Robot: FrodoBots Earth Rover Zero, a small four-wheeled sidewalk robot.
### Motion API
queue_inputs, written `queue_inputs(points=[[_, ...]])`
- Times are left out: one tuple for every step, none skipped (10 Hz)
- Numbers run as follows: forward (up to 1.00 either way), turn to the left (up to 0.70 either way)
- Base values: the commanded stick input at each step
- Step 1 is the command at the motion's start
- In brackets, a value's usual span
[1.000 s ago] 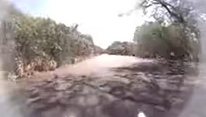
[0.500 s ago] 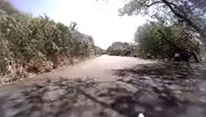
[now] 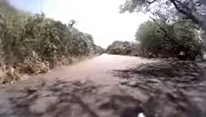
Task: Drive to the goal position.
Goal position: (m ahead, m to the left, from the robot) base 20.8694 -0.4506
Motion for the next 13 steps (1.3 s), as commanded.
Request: queue_inputs(points=[[0.85,0.00],[0.85,0.00],[0.85,0.00],[0.85,0.00],[0.85,0.00],[0.85,0.00],[0.85,0.00],[0.85,0.00],[0.85,0.00],[0.85,0.00],[0.85,0.00],[0.85,0.00],[0.85,0.00]])
